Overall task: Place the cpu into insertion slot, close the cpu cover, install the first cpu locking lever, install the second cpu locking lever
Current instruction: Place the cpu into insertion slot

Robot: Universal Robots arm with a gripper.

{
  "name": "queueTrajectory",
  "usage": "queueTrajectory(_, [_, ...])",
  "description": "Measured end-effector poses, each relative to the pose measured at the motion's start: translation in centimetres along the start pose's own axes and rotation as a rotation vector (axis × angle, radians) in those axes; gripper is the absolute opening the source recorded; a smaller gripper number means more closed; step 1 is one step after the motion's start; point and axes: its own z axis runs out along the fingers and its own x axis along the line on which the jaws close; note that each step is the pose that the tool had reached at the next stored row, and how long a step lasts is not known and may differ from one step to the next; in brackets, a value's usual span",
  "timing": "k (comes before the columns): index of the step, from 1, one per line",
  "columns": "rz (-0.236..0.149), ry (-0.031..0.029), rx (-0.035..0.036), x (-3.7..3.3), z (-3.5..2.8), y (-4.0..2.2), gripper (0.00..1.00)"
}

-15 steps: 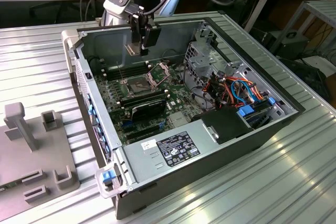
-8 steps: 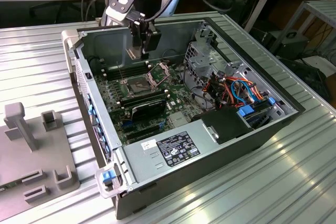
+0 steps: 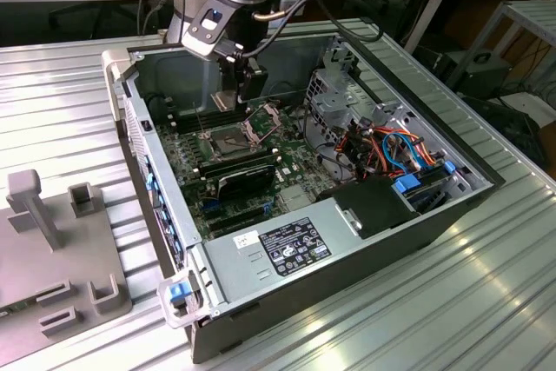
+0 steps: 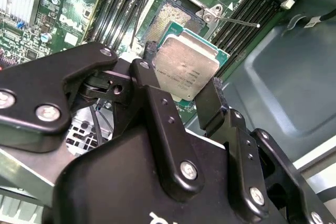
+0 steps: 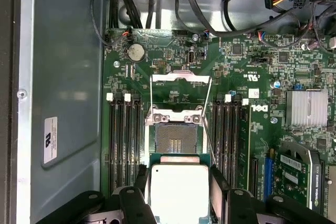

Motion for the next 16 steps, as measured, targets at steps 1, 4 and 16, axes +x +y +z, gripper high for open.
queueTrajectory(1, [0.0,-0.0001,0.0,0.0,0.0,0.0,0.55])
queueTrajectory(4, [0.0,0.0004,-0.0003,0.01,0.13,0.0,0.55])
queueTrajectory(16, [0.0,0.0001,0.0,0.03,1.88,0.71,0.55])
